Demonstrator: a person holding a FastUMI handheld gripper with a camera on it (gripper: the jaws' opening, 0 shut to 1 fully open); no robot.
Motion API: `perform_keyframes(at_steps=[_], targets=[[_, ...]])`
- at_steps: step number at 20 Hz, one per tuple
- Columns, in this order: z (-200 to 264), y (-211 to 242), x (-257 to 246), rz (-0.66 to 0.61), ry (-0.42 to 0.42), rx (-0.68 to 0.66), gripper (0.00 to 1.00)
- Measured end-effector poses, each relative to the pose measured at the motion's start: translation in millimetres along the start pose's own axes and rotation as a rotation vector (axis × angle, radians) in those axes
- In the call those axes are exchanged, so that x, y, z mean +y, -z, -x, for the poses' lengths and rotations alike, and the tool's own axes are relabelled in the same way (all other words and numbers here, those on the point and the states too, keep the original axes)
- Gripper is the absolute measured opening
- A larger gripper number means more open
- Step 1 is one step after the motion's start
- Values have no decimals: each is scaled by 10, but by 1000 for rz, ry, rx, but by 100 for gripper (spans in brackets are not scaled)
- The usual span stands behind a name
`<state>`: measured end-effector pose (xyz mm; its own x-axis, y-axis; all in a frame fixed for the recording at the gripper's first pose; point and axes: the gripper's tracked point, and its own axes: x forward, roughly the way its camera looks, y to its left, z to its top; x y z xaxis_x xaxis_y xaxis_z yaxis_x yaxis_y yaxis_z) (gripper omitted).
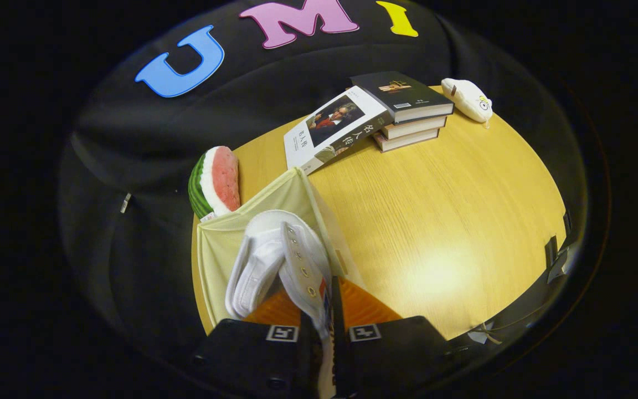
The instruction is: Open the storage box then place both shoes into the box .Put the left shoe in first, then the right shoe, with the right side of both shoes facing outward in a uniform manner.
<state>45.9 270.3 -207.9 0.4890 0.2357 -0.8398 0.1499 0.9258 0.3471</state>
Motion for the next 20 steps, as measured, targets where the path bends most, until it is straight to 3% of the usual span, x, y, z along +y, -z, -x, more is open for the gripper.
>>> perform_keyframes(at_steps=[1, 4, 9, 20], targets=[[-15, -22, 149, -8, -58, -6, 31], [344, -389, 420, 13, -160, -127, 98], [874, -760, 331, 198, -171, -320, 99], [1884, -1397, -823, 288, -99, -663, 98]])
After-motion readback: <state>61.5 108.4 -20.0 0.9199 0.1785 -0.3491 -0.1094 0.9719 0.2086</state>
